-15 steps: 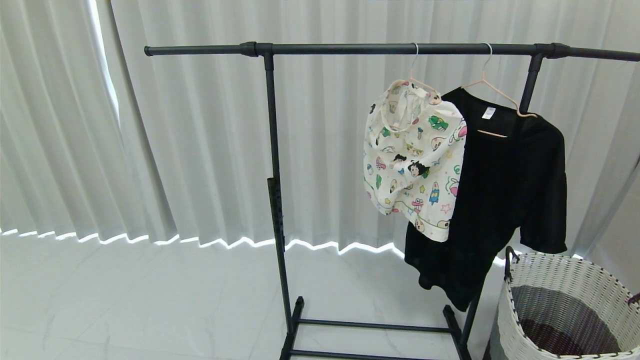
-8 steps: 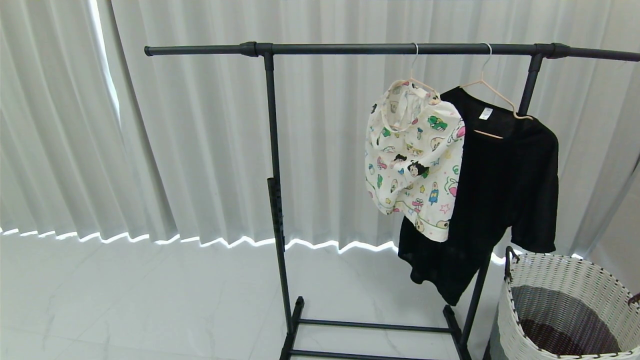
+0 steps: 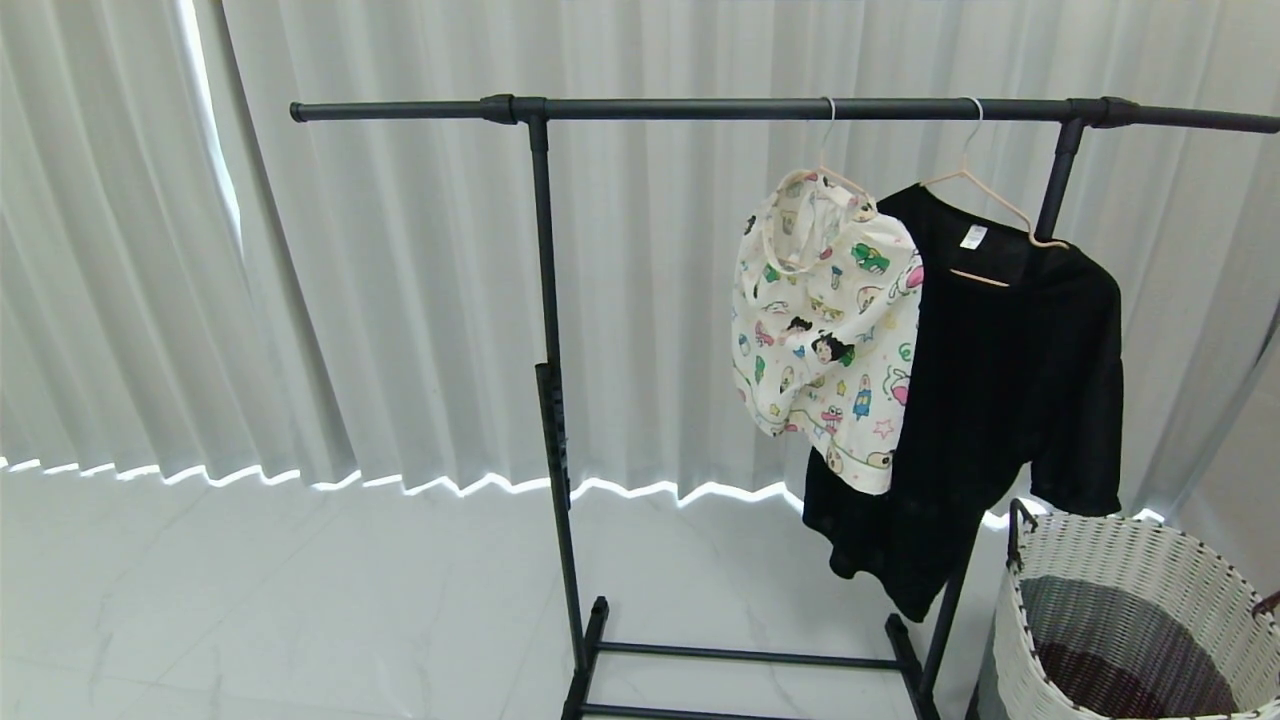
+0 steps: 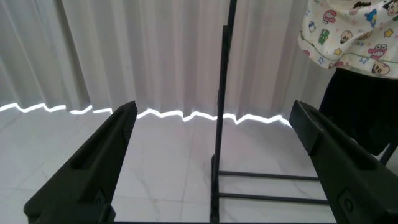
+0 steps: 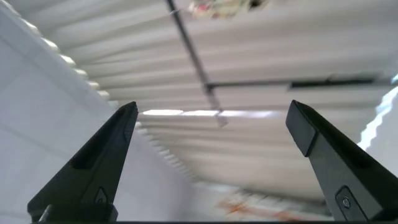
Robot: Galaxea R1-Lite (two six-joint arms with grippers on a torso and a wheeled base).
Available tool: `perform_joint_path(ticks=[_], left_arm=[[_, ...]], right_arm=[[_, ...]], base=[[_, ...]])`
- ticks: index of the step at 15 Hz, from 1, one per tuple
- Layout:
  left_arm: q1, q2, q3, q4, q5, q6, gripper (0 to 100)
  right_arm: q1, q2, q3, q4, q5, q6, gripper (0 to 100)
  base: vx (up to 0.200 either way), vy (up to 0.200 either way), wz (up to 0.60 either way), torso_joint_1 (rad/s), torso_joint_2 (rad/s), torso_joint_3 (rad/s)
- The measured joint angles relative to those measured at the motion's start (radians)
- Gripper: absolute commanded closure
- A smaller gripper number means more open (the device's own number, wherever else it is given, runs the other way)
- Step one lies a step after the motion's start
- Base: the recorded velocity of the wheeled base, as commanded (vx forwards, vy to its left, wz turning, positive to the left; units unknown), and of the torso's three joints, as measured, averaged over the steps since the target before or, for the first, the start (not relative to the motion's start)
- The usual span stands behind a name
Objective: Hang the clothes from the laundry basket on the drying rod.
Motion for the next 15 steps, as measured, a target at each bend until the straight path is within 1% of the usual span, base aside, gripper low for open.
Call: perform_joint_path(ticks=[4,5,7,9,11,13,14,15], left_arm=[[0.0,0.0,0.0,0.0,0.0,0.0,0],[0.0,0.0,0.0,0.0,0.0,0.0,0],[0.0,0.0,0.0,0.0,0.0,0.0,0],[0.0,0.0,0.0,0.0,0.0,0.0,0],[0.0,0.0,0.0,0.0,0.0,0.001,0],[0.0,0.0,0.0,0.0,0.0,0.0,0],[0.0,0.0,0.0,0.0,0.0,0.0,0],[0.0,0.0,0.0,0.0,0.0,0.001,0]], right_arm=[[0.0,0.0,0.001,-0.013,0.005,-0.01,0],[0.0,0.0,0.001,-0.018,0.007,-0.08,0],[0.0,-0.001,0.001,-0.021,0.008,-0.294,0],[0.0,-0.001,0.001,-0.016,-0.001,-0.584,0],[0.0,-0.001,0.001,-0.014,-0.025,-0.98,0],[0.0,-0.001,0.001,0.013,-0.039,-1.316,0],[0.0,-0.001,0.001,0.038,-0.043,-1.509,0],[0.0,-0.001,0.001,0.063,-0.046,-1.663,0]], base=[[0.0,0.0,0.0,0.0,0.0,0.0],[0.0,0.0,0.0,0.0,0.0,0.0],[0.0,0.0,0.0,0.0,0.0,0.0],[0.0,0.0,0.0,0.0,0.0,0.0],[0.0,0.0,0.0,0.0,0.0,0.0],[0.0,0.0,0.0,0.0,0.0,0.0],[0.0,0.0,0.0,0.0,0.0,0.0],[0.0,0.0,0.0,0.0,0.0,0.0]])
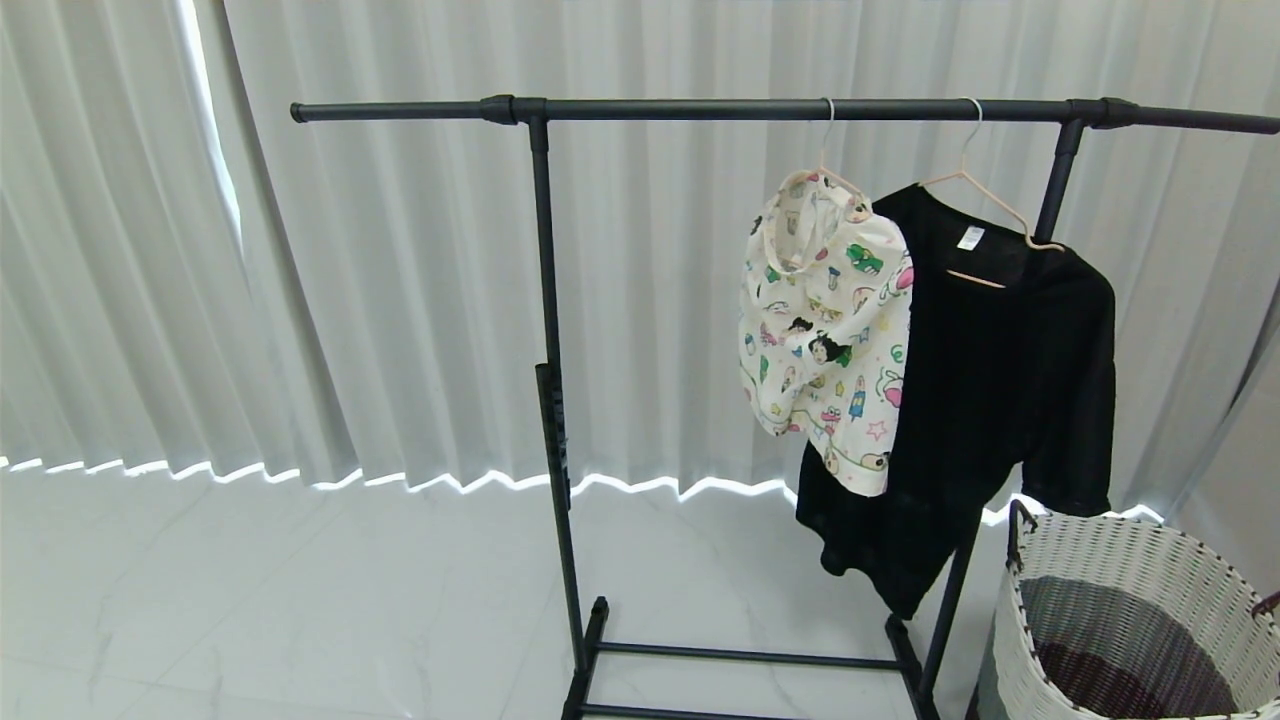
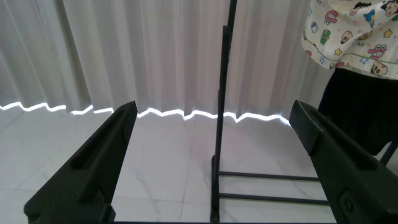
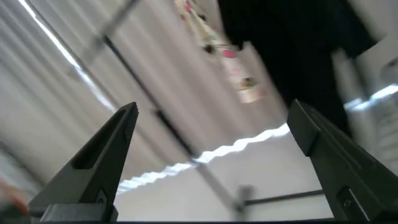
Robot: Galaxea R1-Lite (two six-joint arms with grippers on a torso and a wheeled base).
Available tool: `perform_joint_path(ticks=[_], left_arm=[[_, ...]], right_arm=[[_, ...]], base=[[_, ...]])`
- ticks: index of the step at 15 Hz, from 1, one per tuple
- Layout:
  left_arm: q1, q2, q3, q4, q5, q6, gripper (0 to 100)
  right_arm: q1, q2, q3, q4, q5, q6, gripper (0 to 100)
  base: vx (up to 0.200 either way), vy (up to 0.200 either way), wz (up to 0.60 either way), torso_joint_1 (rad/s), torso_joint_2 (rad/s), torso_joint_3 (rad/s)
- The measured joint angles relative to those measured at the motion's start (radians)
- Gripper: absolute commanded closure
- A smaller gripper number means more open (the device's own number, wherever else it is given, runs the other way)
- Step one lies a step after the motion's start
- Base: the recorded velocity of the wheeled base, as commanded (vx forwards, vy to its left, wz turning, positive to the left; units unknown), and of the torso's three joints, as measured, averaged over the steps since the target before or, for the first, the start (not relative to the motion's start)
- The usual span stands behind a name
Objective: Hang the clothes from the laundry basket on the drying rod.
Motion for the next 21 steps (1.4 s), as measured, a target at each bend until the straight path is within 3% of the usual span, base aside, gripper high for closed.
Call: perform_joint_path(ticks=[1,3,6,8,14,21], left_arm=[[0.0,0.0,0.0,0.0,0.0,0.0,0],[0.0,0.0,0.0,0.0,0.0,0.0,0],[0.0,0.0,0.0,0.0,0.0,0.0,0],[0.0,0.0,0.0,0.0,0.0,0.0,0],[0.0,0.0,0.0,0.0,0.0,0.0,0],[0.0,0.0,0.0,0.0,0.0,0.0,0]], right_arm=[[0.0,0.0,0.0,0.022,-0.004,-0.147,0],[0.0,0.0,0.0,0.047,-0.065,-0.225,0],[0.0,0.0,0.0,0.084,-0.286,-0.414,0],[0.0,0.0,0.0,0.115,-0.315,-0.357,0],[-0.001,0.0,0.0,0.142,-0.288,-0.39,0],[-0.002,0.0,0.0,0.144,-0.3,-0.357,0]], base=[[0.0,0.0,0.0,0.0,0.0,0.0],[0.0,0.0,0.0,0.0,0.0,0.0],[0.0,0.0,0.0,0.0,0.0,0.0],[0.0,0.0,0.0,0.0,0.0,0.0],[0.0,0.0,0.0,0.0,0.0,0.0],[0.0,0.0,0.0,0.0,0.0,0.0]])
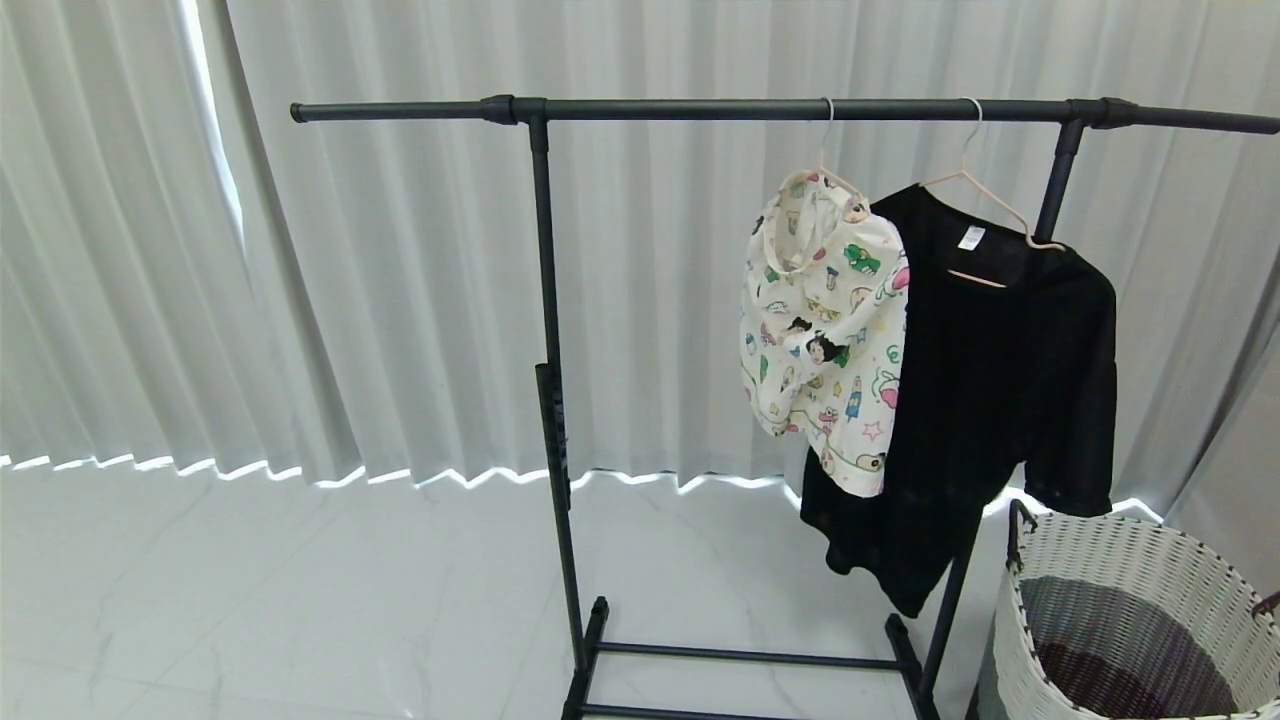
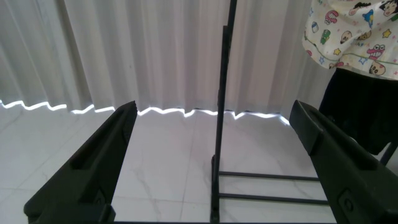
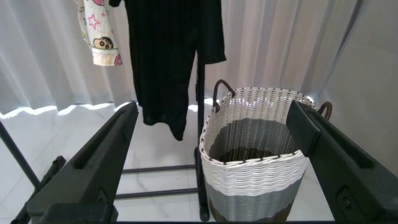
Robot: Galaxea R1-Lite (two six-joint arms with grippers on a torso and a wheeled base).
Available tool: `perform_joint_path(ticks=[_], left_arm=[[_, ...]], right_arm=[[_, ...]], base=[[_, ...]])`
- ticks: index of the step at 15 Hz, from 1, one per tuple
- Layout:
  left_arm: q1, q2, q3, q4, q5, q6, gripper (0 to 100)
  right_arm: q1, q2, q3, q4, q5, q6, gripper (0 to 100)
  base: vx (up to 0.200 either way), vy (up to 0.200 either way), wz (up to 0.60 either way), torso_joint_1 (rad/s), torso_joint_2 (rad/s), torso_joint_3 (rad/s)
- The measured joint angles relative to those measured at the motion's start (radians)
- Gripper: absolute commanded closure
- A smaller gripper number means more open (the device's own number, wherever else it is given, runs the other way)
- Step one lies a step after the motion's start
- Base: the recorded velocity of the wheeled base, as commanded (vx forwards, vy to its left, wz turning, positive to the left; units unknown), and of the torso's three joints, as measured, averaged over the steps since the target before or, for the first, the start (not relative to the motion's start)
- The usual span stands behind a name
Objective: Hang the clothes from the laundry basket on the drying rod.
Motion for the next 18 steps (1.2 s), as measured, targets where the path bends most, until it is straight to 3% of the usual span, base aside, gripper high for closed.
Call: perform_joint_path(ticks=[18], left_arm=[[0.0,0.0,0.0,0.0,0.0,0.0,0]], right_arm=[[0.0,0.0,0.0,0.0,0.001,-0.004,0]], base=[[0.0,0.0,0.0,0.0,0.0,0.0]])
